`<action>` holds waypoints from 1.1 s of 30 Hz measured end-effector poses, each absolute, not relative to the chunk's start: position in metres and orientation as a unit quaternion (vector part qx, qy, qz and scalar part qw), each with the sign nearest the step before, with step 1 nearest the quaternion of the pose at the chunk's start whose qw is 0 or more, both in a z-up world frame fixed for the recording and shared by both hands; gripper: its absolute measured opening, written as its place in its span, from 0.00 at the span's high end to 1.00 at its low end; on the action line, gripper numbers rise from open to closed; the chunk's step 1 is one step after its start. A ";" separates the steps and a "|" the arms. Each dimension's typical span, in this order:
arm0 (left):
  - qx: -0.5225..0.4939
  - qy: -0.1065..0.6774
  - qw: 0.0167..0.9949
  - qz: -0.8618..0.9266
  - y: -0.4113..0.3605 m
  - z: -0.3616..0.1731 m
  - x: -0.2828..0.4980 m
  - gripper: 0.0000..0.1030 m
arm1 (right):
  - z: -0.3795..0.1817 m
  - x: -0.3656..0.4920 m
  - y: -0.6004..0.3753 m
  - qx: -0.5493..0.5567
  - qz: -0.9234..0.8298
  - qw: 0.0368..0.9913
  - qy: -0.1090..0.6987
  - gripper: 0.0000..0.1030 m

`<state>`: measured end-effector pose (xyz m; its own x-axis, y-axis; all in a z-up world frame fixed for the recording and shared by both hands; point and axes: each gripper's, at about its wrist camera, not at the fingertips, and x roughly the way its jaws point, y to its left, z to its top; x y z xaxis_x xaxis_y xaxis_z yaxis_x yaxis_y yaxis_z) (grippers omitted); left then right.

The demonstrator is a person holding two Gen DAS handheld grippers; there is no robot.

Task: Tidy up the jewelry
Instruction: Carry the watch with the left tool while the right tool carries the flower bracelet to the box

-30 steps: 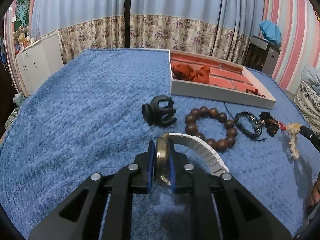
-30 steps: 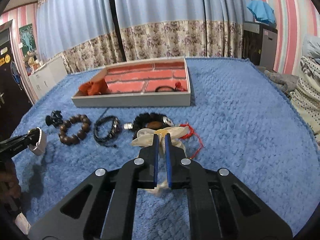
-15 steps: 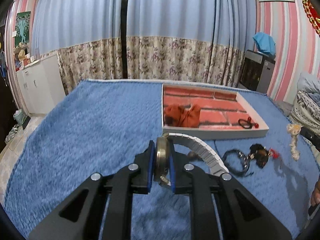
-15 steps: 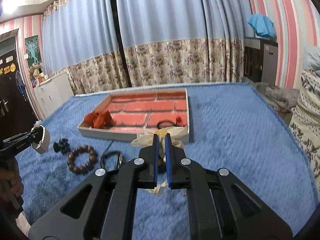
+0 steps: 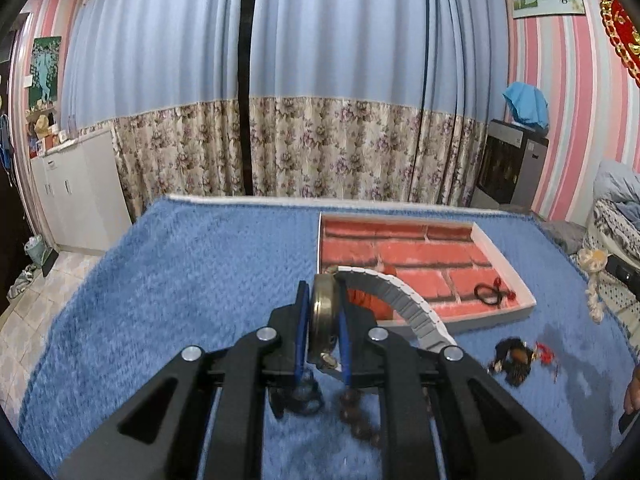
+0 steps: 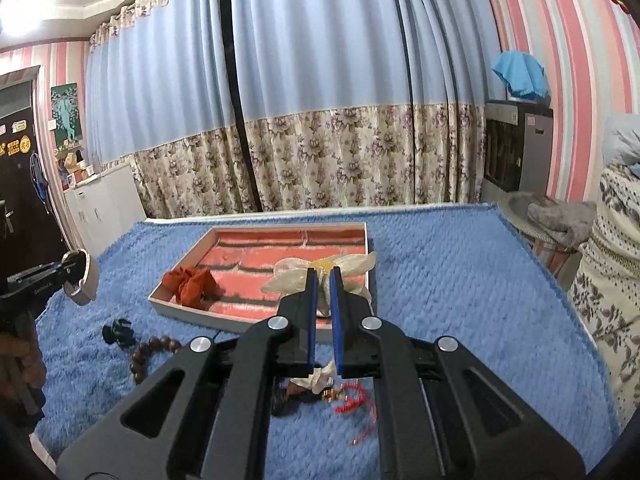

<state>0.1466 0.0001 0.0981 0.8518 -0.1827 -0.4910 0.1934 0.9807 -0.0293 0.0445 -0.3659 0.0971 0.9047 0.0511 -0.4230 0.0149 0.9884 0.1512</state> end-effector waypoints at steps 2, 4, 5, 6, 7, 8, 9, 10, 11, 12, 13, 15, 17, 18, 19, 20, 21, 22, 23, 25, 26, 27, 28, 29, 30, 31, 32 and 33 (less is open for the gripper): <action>0.010 0.243 0.965 -0.094 -0.001 0.107 0.153 0.87 | 0.100 0.053 -0.365 0.069 0.014 0.973 0.219 0.93; 0.013 0.236 0.967 -0.094 -0.005 0.114 0.162 0.87 | 0.102 0.065 -0.363 0.061 0.014 0.974 0.217 0.93; 0.012 0.235 0.967 -0.095 -0.007 0.117 0.167 0.87 | 0.103 0.072 -0.362 0.059 0.015 0.974 0.219 0.93; 0.010 0.235 0.967 -0.096 -0.009 0.120 0.175 0.87 | 0.103 0.077 -0.361 0.059 0.016 0.974 0.220 0.93; 0.009 0.235 0.967 -0.099 -0.010 0.121 0.180 0.87 | 0.104 0.084 -0.359 0.058 0.017 0.974 0.219 0.93; 0.008 0.235 0.967 -0.103 -0.012 0.123 0.185 0.87 | 0.105 0.089 -0.358 0.055 0.017 0.974 0.218 0.93; 0.005 0.234 0.966 -0.107 -0.014 0.125 0.191 0.87 | 0.107 0.095 -0.357 0.053 0.016 0.975 0.215 0.93; 0.004 0.234 0.966 -0.107 -0.016 0.126 0.196 0.87 | 0.108 0.100 -0.355 0.051 0.014 0.976 0.212 0.93; 0.004 0.235 0.966 -0.108 -0.018 0.127 0.200 0.87 | 0.110 0.106 -0.354 0.047 0.013 0.977 0.209 0.93; 0.007 0.235 0.966 -0.110 -0.021 0.129 0.205 0.87 | 0.112 0.111 -0.353 0.044 0.013 0.977 0.208 0.93; 0.006 0.234 0.966 -0.110 -0.024 0.130 0.210 0.87 | 0.114 0.118 -0.352 0.042 0.013 0.977 0.207 0.93; 0.014 0.229 0.967 -0.107 -0.032 0.133 0.220 0.87 | 0.117 0.132 -0.353 0.039 0.013 0.978 0.206 0.93; 0.020 0.227 0.968 -0.104 -0.038 0.132 0.228 0.87 | 0.118 0.143 -0.354 0.042 0.014 0.977 0.206 0.93; 0.020 0.228 0.968 -0.105 -0.040 0.132 0.232 0.87 | 0.118 0.151 -0.355 0.043 0.015 0.977 0.210 0.93; 0.018 0.232 0.966 -0.109 -0.043 0.130 0.238 0.87 | 0.116 0.158 -0.356 0.045 0.015 0.976 0.212 0.93; 0.016 0.235 0.965 -0.113 -0.045 0.128 0.245 0.87 | 0.116 0.163 -0.356 0.046 0.015 0.976 0.215 0.93; 0.016 0.239 0.964 -0.114 -0.048 0.125 0.251 0.87 | 0.114 0.168 -0.358 0.049 0.016 0.975 0.218 0.93; 0.014 0.240 0.964 -0.114 -0.047 0.122 0.256 0.87 | 0.112 0.174 -0.359 0.052 0.014 0.974 0.219 0.93; 0.012 0.240 0.964 -0.114 -0.048 0.120 0.260 0.87 | 0.110 0.179 -0.361 0.054 0.014 0.974 0.221 0.93; 0.008 0.242 0.964 -0.113 -0.050 0.115 0.269 0.87 | 0.106 0.189 -0.366 0.063 0.012 0.972 0.226 0.93; 0.003 0.244 0.963 -0.116 -0.051 0.113 0.275 0.87 | 0.104 0.192 -0.366 0.064 0.012 0.971 0.228 0.93; -0.002 0.248 0.962 -0.119 -0.052 0.111 0.281 0.87 | 0.101 0.195 -0.368 0.067 0.012 0.970 0.231 0.93; -0.006 0.249 0.961 -0.121 -0.052 0.109 0.283 0.87 | 0.099 0.201 -0.371 0.072 0.012 0.969 0.235 0.93; -0.008 0.249 0.961 -0.122 -0.053 0.107 0.288 0.87 | 0.096 0.205 -0.373 0.074 0.012 0.968 0.238 0.93; -0.007 0.251 0.960 -0.122 -0.054 0.104 0.294 0.87 | 0.093 0.210 -0.374 0.075 0.014 0.967 0.243 0.93; -0.008 0.253 0.960 -0.122 -0.053 0.102 0.298 0.87 | 0.090 0.214 -0.376 0.077 0.014 0.966 0.247 0.93; -0.008 0.256 0.959 -0.119 -0.054 0.100 0.302 0.87 | 0.087 0.219 -0.379 0.081 0.013 0.965 0.251 0.93; -0.007 0.260 0.958 -0.119 -0.055 0.096 0.307 0.87 | 0.082 0.224 -0.379 0.082 0.014 0.963 0.258 0.93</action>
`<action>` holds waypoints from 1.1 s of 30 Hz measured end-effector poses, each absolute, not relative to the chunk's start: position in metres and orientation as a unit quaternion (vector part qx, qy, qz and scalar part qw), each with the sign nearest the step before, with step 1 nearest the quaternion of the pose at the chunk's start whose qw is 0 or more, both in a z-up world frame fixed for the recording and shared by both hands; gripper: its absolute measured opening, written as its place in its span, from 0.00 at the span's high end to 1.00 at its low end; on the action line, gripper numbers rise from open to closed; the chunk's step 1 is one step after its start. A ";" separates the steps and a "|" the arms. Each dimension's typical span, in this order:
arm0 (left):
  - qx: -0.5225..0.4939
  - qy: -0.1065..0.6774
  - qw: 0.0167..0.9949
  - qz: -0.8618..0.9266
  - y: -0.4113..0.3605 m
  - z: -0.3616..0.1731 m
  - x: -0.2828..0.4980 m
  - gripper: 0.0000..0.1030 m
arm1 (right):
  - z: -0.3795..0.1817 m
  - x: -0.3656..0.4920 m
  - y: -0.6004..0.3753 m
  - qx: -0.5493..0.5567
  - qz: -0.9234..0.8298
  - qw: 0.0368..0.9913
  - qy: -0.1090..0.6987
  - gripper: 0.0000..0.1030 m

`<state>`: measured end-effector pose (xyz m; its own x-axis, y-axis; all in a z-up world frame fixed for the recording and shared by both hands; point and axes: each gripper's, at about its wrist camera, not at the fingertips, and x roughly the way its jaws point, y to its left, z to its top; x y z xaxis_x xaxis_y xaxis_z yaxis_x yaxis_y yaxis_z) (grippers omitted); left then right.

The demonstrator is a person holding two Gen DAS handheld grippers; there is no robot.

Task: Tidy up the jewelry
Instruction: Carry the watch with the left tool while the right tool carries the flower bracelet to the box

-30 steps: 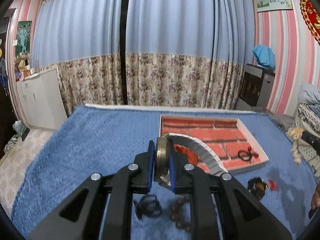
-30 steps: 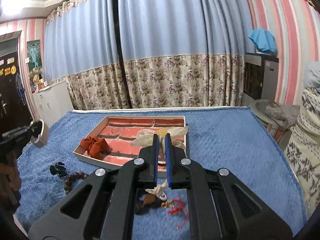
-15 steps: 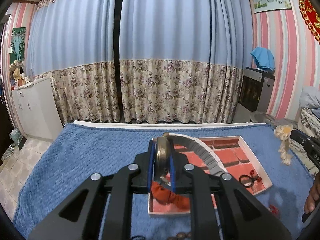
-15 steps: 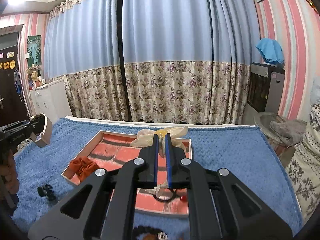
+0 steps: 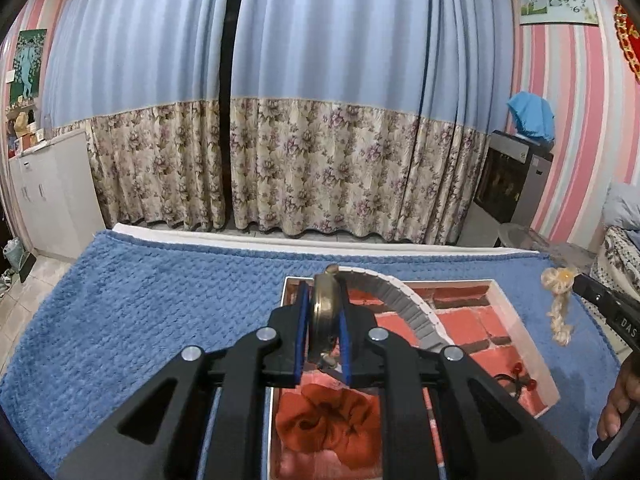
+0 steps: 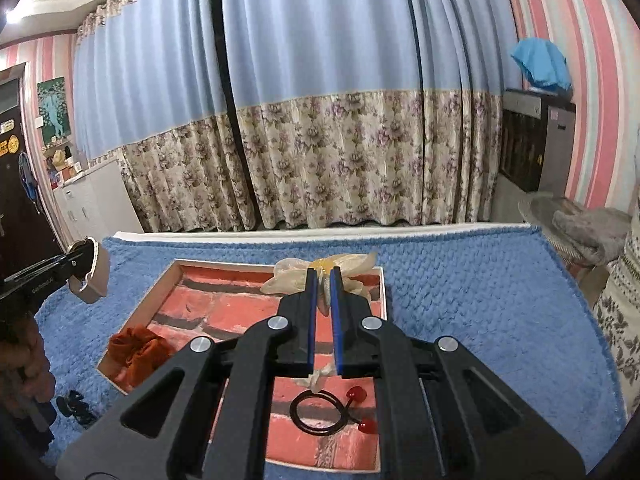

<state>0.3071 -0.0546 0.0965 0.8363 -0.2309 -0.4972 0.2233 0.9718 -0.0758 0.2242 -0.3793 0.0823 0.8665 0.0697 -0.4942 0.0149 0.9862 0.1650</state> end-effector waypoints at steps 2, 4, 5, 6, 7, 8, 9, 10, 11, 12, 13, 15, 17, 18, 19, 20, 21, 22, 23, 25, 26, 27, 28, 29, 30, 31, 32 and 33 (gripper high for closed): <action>-0.002 0.271 0.956 -0.114 -0.058 0.087 0.318 0.87 | 0.076 0.231 -0.380 0.084 0.015 0.960 0.266 0.93; 0.002 0.281 0.953 -0.113 -0.061 0.078 0.327 0.87 | 0.067 0.239 -0.381 0.083 0.020 0.956 0.281 0.93; 0.001 0.285 0.952 -0.115 -0.061 0.073 0.329 0.87 | 0.063 0.242 -0.381 0.084 0.021 0.954 0.286 0.93; -0.002 0.291 0.950 -0.115 -0.062 0.067 0.334 0.87 | 0.059 0.245 -0.381 0.082 0.020 0.953 0.290 0.93; -0.002 0.295 0.948 -0.116 -0.061 0.063 0.336 0.87 | 0.054 0.249 -0.380 0.079 0.021 0.951 0.299 0.93; -0.001 0.301 0.946 -0.116 -0.062 0.058 0.339 0.87 | 0.049 0.251 -0.381 0.081 0.020 0.949 0.304 0.93; -0.001 0.307 0.945 -0.116 -0.063 0.054 0.341 0.87 | 0.044 0.255 -0.381 0.082 0.019 0.947 0.310 0.93; 0.000 0.311 0.943 -0.116 -0.062 0.050 0.343 0.87 | 0.040 0.257 -0.380 0.081 0.018 0.945 0.317 0.93; 0.002 0.316 0.942 -0.116 -0.063 0.046 0.345 0.87 | 0.036 0.259 -0.380 0.083 0.018 0.943 0.322 0.93; 0.006 0.321 0.940 -0.116 -0.065 0.043 0.346 0.87 | 0.032 0.261 -0.380 0.084 0.016 0.942 0.325 0.93; 0.011 0.329 0.937 -0.115 -0.066 0.039 0.348 0.87 | 0.029 0.262 -0.379 0.083 0.016 0.941 0.329 0.93; 0.013 0.337 0.935 -0.113 -0.066 0.034 0.351 0.86 | 0.023 0.265 -0.379 0.084 0.015 0.938 0.335 0.93; 0.018 0.350 0.931 -0.107 -0.067 0.027 0.355 0.86 | 0.020 0.265 -0.377 0.081 0.016 0.937 0.340 0.93; 0.020 0.355 0.929 -0.104 -0.067 0.025 0.358 0.86 | 0.018 0.266 -0.376 0.080 0.016 0.935 0.344 0.93; 0.020 0.361 0.927 -0.099 -0.066 0.021 0.360 0.86 | 0.015 0.267 -0.376 0.080 0.017 0.934 0.348 0.93; 0.018 0.364 0.926 -0.096 -0.065 0.019 0.361 0.85 | 0.014 0.267 -0.376 0.080 0.018 0.933 0.351 0.93; 0.019 0.369 0.924 -0.094 -0.066 0.016 0.363 0.85 | 0.012 0.268 -0.376 0.080 0.018 0.932 0.353 0.93; 0.019 0.372 0.923 -0.094 -0.065 0.015 0.364 0.85 | 0.009 0.269 -0.376 0.080 0.018 0.929 0.360 0.93; 0.019 0.375 0.922 -0.094 -0.065 0.013 0.364 0.85 | 0.007 0.270 -0.377 0.081 0.018 0.928 0.364 0.93; 0.020 0.381 0.920 -0.092 -0.065 0.010 0.366 0.85 | 0.002 0.272 -0.377 0.082 0.016 0.924 0.373 0.93; 0.021 0.383 0.919 -0.090 -0.065 0.008 0.367 0.84 | 0.000 0.273 -0.378 0.082 0.016 0.923 0.377 0.93; 0.022 0.385 0.918 -0.088 -0.065 0.006 0.368 0.84 | -0.001 0.273 -0.379 0.083 0.015 0.921 0.379 0.93; 0.024 0.389 0.917 -0.086 -0.065 0.003 0.370 0.84 | -0.003 0.274 -0.380 0.084 0.014 0.920 0.382 0.93; 0.026 0.393 0.915 -0.085 -0.064 0.002 0.372 0.84 | -0.004 0.274 -0.380 0.084 0.013 0.920 0.383 0.93; 0.028 0.399 0.913 -0.083 -0.064 -0.001 0.374 0.84 | -0.005 0.275 -0.380 0.084 0.010 0.919 0.386 0.92; 0.028 0.404 0.910 -0.082 -0.063 -0.003 0.376 0.84 | -0.006 0.275 -0.381 0.085 0.010 0.918 0.386 0.92; 0.028 0.406 0.910 -0.081 -0.063 -0.004 0.377 0.84 | -0.007 0.276 -0.381 0.085 0.010 0.918 0.388 0.92; 0.029 0.406 0.910 -0.079 -0.063 -0.004 0.377 0.84 | -0.008 0.276 -0.382 0.085 0.008 0.917 0.390 0.92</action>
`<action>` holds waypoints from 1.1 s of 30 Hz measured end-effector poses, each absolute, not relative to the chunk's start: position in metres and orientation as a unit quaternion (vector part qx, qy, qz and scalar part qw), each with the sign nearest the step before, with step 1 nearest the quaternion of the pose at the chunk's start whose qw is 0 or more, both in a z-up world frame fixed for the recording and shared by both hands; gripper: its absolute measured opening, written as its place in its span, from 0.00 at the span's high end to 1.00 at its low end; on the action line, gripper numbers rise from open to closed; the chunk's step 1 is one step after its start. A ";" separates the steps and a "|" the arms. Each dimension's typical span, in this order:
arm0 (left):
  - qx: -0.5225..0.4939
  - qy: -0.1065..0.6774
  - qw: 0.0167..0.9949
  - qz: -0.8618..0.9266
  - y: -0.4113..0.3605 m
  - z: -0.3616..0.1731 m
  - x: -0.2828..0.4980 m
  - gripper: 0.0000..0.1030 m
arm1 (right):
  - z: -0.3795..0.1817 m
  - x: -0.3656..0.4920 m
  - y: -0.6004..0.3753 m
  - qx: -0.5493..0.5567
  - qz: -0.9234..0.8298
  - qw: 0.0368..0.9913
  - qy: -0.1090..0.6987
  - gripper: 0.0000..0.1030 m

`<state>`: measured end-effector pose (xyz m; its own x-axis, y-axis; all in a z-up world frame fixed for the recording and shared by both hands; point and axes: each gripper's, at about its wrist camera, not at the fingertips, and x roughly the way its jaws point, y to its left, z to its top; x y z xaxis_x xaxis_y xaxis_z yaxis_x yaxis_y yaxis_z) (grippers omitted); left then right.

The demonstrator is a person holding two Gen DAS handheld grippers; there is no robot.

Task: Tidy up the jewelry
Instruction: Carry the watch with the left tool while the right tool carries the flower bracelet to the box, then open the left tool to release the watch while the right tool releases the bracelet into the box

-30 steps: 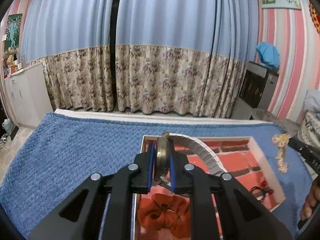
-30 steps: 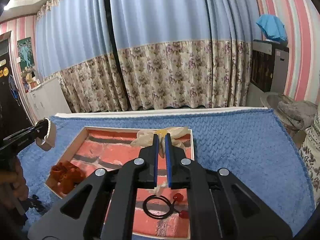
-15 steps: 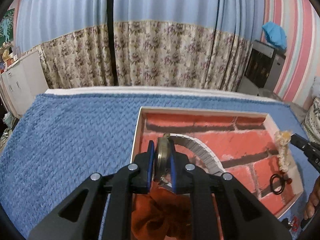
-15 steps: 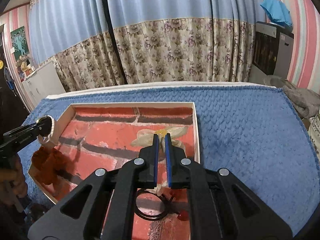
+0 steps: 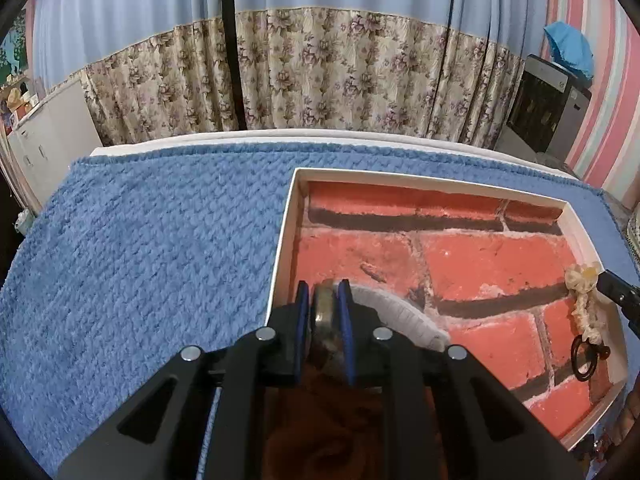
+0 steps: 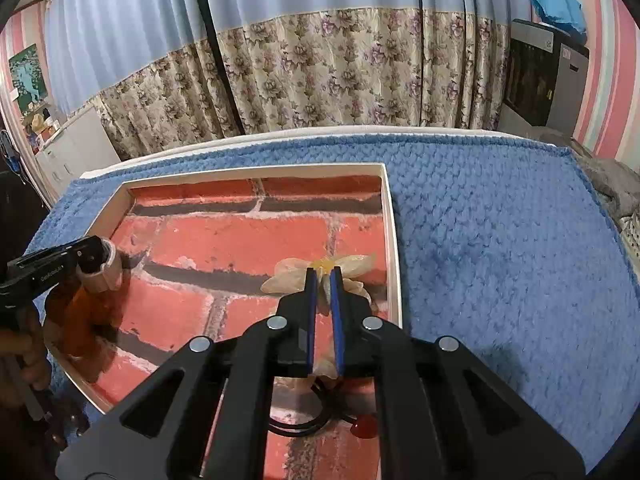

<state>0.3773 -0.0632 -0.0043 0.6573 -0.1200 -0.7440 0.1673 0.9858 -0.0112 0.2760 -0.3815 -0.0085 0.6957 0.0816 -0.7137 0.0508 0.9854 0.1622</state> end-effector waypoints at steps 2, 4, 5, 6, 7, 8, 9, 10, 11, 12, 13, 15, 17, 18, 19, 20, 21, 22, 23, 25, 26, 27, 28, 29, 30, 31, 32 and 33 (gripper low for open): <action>0.031 0.408 0.909 -0.078 -0.063 -0.005 0.378 0.84 | -0.011 0.277 -0.382 0.086 0.008 0.915 0.393 0.92; 0.028 0.410 0.908 -0.077 -0.062 -0.006 0.378 0.84 | -0.013 0.278 -0.382 0.085 0.008 0.914 0.396 0.92; 0.029 0.411 0.908 -0.077 -0.062 -0.007 0.379 0.84 | -0.013 0.278 -0.382 0.085 0.007 0.914 0.397 0.92; 0.031 0.412 0.907 -0.078 -0.063 -0.007 0.378 0.84 | -0.014 0.278 -0.382 0.085 0.007 0.913 0.399 0.92; 0.033 0.413 0.907 -0.078 -0.064 -0.008 0.378 0.84 | -0.015 0.279 -0.382 0.086 0.007 0.912 0.402 0.91; 0.034 0.415 0.906 -0.078 -0.064 -0.009 0.378 0.84 | -0.017 0.279 -0.383 0.086 0.006 0.911 0.404 0.91; 0.035 0.415 0.906 -0.079 -0.065 -0.009 0.378 0.84 | -0.017 0.279 -0.383 0.086 0.005 0.910 0.405 0.91; 0.036 0.415 0.906 -0.078 -0.065 -0.009 0.377 0.84 | -0.019 0.280 -0.384 0.087 0.004 0.909 0.408 0.90; 0.034 0.416 0.905 -0.078 -0.065 -0.009 0.378 0.84 | -0.019 0.282 -0.384 0.088 0.002 0.908 0.410 0.90; 0.032 0.417 0.905 -0.079 -0.065 -0.009 0.377 0.84 | -0.020 0.282 -0.386 0.089 0.001 0.907 0.411 0.87; 0.029 0.418 0.905 -0.079 -0.065 -0.010 0.378 0.83 | -0.021 0.282 -0.386 0.090 0.000 0.907 0.412 0.85; 0.024 0.420 0.904 -0.083 -0.064 -0.010 0.378 0.82 | -0.023 0.283 -0.386 0.092 0.001 0.906 0.414 0.84; 0.023 0.421 0.903 -0.083 -0.064 -0.009 0.378 0.82 | -0.022 0.282 -0.387 0.095 0.004 0.907 0.410 0.84; 0.023 0.421 0.903 -0.083 -0.064 -0.009 0.378 0.82 | -0.020 0.281 -0.388 0.096 0.002 0.910 0.404 0.84; 0.022 0.422 0.902 -0.086 -0.064 -0.009 0.377 0.79 | -0.018 0.279 -0.389 0.097 0.001 0.911 0.400 0.83; 0.018 0.422 0.902 -0.091 -0.064 -0.007 0.377 0.74 | -0.016 0.278 -0.389 0.098 0.002 0.912 0.397 0.82; 0.015 0.422 0.901 -0.096 -0.064 -0.006 0.376 0.72 | -0.013 0.276 -0.390 0.100 0.005 0.915 0.392 0.77; 0.014 0.419 0.902 -0.101 -0.065 -0.003 0.374 0.66 | -0.011 0.274 -0.391 0.101 0.004 0.916 0.387 0.75; 0.019 0.414 0.905 -0.097 -0.066 -0.001 0.372 0.55 | -0.008 0.272 -0.393 0.104 0.002 0.919 0.380 0.73; 0.026 0.403 0.910 -0.093 -0.067 0.004 0.369 0.50 | -0.003 0.270 -0.395 0.105 -0.002 0.923 0.370 0.72; 0.026 0.403 0.910 -0.092 -0.067 0.005 0.369 0.50 | -0.001 0.269 -0.396 0.106 0.000 0.924 0.368 0.72; 0.024 0.402 0.911 -0.093 -0.067 0.005 0.368 0.50 | 0.000 0.268 -0.396 0.108 0.001 0.925 0.365 0.72; 0.020 0.401 0.911 -0.095 -0.066 0.007 0.368 0.50 | 0.002 0.267 -0.397 0.109 -0.002 0.926 0.362 0.72; 0.017 0.399 0.912 -0.096 -0.065 0.009 0.367 0.50 | 0.003 0.266 -0.398 0.109 -0.001 0.926 0.360 0.72; 0.016 0.397 0.912 -0.097 -0.066 0.010 0.366 0.50 | 0.004 0.267 -0.397 0.109 0.000 0.927 0.359 0.72; 0.016 0.394 0.914 -0.098 -0.065 0.013 0.365 0.50 | 0.006 0.266 -0.398 0.108 -0.002 0.928 0.357 0.72; 0.016 0.389 0.916 -0.098 -0.066 0.017 0.363 0.50 | 0.006 0.266 -0.397 0.108 -0.004 0.929 0.355 0.71; 0.017 0.387 0.917 -0.098 -0.066 0.019 0.361 0.50 | 0.007 0.265 -0.398 0.106 -0.005 0.929 0.354 0.69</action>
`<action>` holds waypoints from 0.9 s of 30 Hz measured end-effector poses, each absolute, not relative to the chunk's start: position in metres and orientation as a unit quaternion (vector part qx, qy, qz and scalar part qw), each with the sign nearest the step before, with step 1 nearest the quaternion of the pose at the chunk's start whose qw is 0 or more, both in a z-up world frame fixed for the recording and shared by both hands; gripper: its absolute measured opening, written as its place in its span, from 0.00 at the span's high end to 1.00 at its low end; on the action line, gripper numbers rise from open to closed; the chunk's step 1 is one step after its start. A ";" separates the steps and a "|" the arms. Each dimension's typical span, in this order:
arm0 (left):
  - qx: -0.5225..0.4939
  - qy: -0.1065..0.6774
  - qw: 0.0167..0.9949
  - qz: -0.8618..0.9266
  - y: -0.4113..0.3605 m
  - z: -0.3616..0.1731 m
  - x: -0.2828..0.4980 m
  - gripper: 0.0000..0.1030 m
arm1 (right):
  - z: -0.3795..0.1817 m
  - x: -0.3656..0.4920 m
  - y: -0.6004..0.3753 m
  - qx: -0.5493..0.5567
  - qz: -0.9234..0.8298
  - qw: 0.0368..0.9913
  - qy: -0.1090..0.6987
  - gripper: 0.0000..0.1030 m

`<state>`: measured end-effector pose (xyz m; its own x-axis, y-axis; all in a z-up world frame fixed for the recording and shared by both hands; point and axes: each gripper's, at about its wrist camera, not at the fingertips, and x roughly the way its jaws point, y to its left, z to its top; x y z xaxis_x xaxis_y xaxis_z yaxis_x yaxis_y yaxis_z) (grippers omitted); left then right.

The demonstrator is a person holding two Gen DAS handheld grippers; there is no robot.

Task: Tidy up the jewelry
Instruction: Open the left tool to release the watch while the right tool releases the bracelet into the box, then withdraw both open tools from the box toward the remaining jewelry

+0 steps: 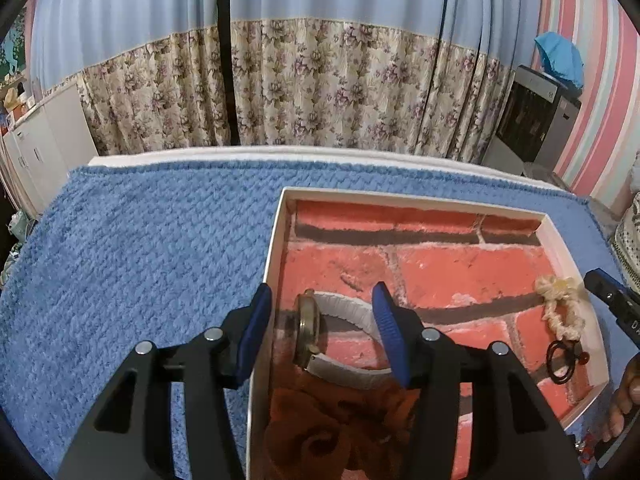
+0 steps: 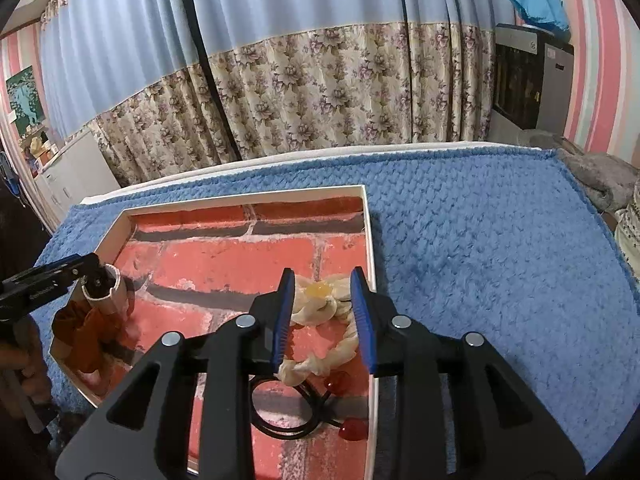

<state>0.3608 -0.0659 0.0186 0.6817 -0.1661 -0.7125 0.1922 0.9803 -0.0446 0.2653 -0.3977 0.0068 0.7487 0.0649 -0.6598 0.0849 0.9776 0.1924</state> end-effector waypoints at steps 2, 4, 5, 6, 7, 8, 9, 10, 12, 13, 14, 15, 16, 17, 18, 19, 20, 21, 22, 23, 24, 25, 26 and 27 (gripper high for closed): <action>0.020 0.379 0.920 -0.099 -0.068 0.024 0.357 0.50 | 0.008 0.264 -0.398 0.102 -0.008 0.931 0.352 0.63; 0.022 0.375 0.921 -0.102 -0.070 0.029 0.355 0.50 | 0.010 0.262 -0.400 0.104 -0.014 0.933 0.344 0.53; 0.023 0.373 0.922 -0.104 -0.072 0.031 0.354 0.50 | 0.012 0.260 -0.402 0.107 -0.019 0.936 0.335 0.51; 0.024 0.369 0.923 -0.105 -0.073 0.034 0.353 0.50 | 0.013 0.260 -0.402 0.106 -0.022 0.937 0.333 0.50; 0.025 0.366 0.924 -0.106 -0.074 0.036 0.351 0.50 | 0.014 0.260 -0.403 0.101 -0.027 0.938 0.332 0.49; 0.026 0.364 0.925 -0.107 -0.075 0.037 0.349 0.50 | 0.015 0.260 -0.404 0.101 -0.029 0.938 0.331 0.42; 0.026 0.360 0.926 -0.109 -0.076 0.040 0.347 0.50 | 0.014 0.260 -0.406 0.105 -0.029 0.938 0.329 0.35; 0.028 0.358 0.927 -0.109 -0.078 0.042 0.346 0.50 | 0.014 0.260 -0.407 0.108 -0.029 0.937 0.330 0.33; 0.029 0.351 0.930 -0.109 -0.079 0.046 0.342 0.50 | 0.014 0.259 -0.409 0.110 -0.029 0.938 0.329 0.32; 0.031 0.347 0.931 -0.109 -0.079 0.048 0.340 0.50 | 0.015 0.259 -0.409 0.111 -0.026 0.939 0.325 0.32; 0.034 0.343 0.933 -0.107 -0.079 0.050 0.338 0.50 | 0.016 0.258 -0.409 0.111 -0.025 0.939 0.323 0.31; 0.037 0.340 0.934 -0.105 -0.080 0.051 0.336 0.50 | 0.018 0.258 -0.409 0.111 -0.024 0.940 0.322 0.30; 0.041 0.336 0.936 -0.102 -0.080 0.054 0.335 0.50 | 0.020 0.257 -0.409 0.111 -0.022 0.941 0.320 0.30; 0.046 0.332 0.937 -0.097 -0.079 0.057 0.334 0.50 | 0.022 0.256 -0.409 0.113 -0.022 0.941 0.317 0.30; 0.045 0.330 0.938 -0.096 -0.077 0.058 0.333 0.50 | 0.023 0.255 -0.408 0.114 -0.022 0.942 0.316 0.29; 0.040 0.328 0.939 -0.095 -0.073 0.061 0.331 0.50 | 0.025 0.255 -0.407 0.114 -0.019 0.942 0.316 0.29; 0.035 0.327 0.940 -0.093 -0.068 0.064 0.329 0.50 | 0.027 0.254 -0.405 0.112 -0.019 0.942 0.315 0.29; 0.033 0.327 0.940 -0.091 -0.065 0.066 0.327 0.50 | 0.030 0.253 -0.404 0.111 -0.018 0.943 0.313 0.29; 0.035 0.324 0.941 -0.088 -0.061 0.069 0.324 0.50 | 0.032 0.251 -0.403 0.111 -0.017 0.943 0.312 0.29; 0.036 0.321 0.943 -0.084 -0.056 0.073 0.320 0.50 | 0.036 0.248 -0.403 0.110 -0.017 0.944 0.310 0.29; 0.038 0.319 0.944 -0.080 -0.053 0.075 0.317 0.50 | 0.041 0.244 -0.403 0.109 -0.016 0.946 0.305 0.29; 0.039 0.316 0.945 -0.076 -0.047 0.079 0.312 0.50 | 0.045 0.240 -0.402 0.107 -0.015 0.947 0.301 0.29; 0.036 0.311 0.947 -0.074 -0.041 0.082 0.307 0.49 | 0.049 0.236 -0.403 0.105 -0.015 0.949 0.298 0.29; 0.029 0.303 0.949 -0.076 -0.033 0.086 0.299 0.49 | 0.054 0.229 -0.403 0.103 -0.015 0.950 0.294 0.29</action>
<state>0.2990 -0.0328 0.0858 0.8046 -0.1261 -0.5803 0.1618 0.9868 0.0099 0.2286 -0.4031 0.0535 0.8268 0.0320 -0.5616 0.0896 0.9781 0.1877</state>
